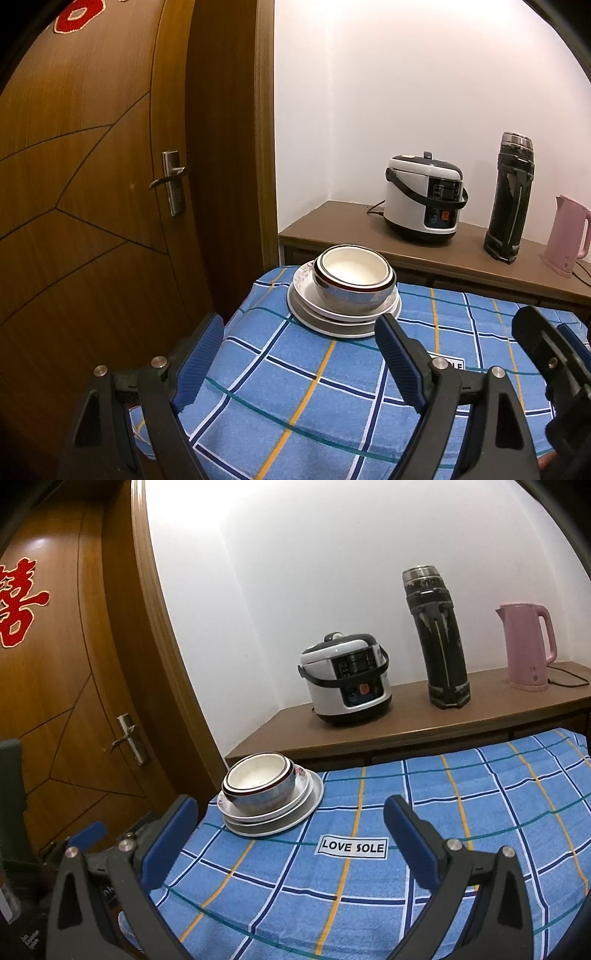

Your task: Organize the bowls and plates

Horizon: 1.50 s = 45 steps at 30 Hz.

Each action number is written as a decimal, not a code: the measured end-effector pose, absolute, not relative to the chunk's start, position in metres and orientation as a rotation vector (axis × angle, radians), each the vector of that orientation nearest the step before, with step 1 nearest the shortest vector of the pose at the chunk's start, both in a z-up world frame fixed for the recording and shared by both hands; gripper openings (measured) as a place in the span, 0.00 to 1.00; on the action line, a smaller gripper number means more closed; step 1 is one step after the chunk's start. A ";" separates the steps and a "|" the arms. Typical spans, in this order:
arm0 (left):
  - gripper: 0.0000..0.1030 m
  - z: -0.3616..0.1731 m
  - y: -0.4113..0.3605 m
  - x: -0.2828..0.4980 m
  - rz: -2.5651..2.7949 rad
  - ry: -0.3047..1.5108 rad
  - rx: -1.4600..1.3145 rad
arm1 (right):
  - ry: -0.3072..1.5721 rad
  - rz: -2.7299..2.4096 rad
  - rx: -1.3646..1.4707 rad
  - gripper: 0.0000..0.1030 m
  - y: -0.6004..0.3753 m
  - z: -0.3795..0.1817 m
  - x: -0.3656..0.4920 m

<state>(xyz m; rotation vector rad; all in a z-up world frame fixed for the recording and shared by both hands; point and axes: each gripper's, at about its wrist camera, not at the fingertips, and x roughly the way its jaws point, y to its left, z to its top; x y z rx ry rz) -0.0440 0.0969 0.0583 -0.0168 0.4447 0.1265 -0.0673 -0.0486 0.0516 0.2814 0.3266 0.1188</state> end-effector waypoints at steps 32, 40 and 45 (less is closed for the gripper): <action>0.83 0.065 0.095 -0.043 0.149 0.445 -0.003 | 0.327 0.120 0.297 1.00 -0.056 0.054 -0.068; 0.83 0.066 0.097 -0.040 0.152 0.447 -0.021 | 0.324 0.120 0.297 1.00 -0.059 0.054 -0.068; 0.83 0.067 0.097 -0.040 0.157 0.445 -0.024 | 0.324 0.121 0.300 1.00 -0.062 0.053 -0.069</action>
